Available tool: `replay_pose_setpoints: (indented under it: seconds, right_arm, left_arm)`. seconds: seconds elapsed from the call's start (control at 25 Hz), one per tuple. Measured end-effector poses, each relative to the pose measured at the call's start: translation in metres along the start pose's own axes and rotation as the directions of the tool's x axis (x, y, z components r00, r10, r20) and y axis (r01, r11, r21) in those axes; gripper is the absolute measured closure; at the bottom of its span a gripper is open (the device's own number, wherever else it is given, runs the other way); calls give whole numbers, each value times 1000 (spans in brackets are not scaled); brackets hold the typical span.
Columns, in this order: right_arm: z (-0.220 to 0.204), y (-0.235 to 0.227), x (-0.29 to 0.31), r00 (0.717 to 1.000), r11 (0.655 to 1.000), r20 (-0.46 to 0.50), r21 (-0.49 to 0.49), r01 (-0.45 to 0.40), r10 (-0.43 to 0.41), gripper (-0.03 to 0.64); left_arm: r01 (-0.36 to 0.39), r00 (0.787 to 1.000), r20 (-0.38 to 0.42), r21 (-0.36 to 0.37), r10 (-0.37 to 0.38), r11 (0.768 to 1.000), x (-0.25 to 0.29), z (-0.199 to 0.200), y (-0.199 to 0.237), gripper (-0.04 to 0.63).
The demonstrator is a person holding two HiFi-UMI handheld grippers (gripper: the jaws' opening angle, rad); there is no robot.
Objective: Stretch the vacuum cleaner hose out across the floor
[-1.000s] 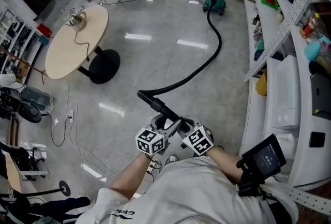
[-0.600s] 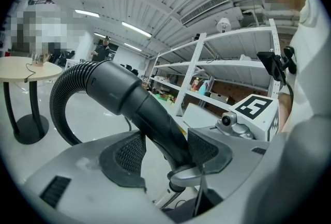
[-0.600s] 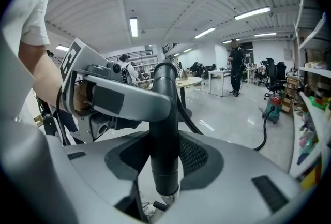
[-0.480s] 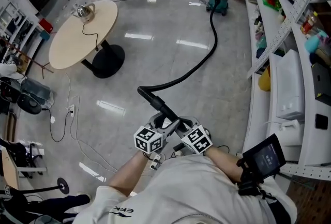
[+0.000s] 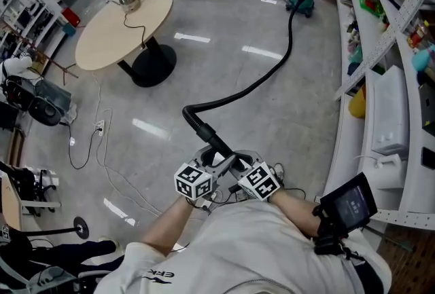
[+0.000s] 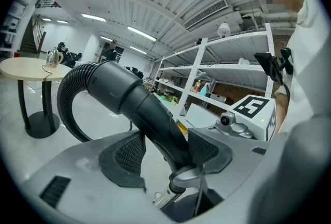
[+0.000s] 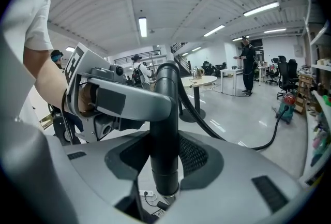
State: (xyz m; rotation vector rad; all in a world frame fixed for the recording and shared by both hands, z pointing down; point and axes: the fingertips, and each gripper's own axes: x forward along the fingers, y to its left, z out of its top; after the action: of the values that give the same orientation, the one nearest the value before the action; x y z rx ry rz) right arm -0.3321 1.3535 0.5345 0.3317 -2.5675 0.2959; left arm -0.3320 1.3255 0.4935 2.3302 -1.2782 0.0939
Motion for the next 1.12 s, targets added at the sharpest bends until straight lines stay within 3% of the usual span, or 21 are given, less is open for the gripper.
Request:
replay_pose_setpoints:
  seconds: [0.56,1.12]
  right_arm:
    - [7,81,28,983,984,25,-26,-179,180,458]
    - [-6,78,17,989,990,33,15,-142,142,457]
  left_arm:
    - [-133,991,22,-38,134,990,-74,-20,16,353]
    - [-124,992,22,-58,126,991,-60,-26,7,353]
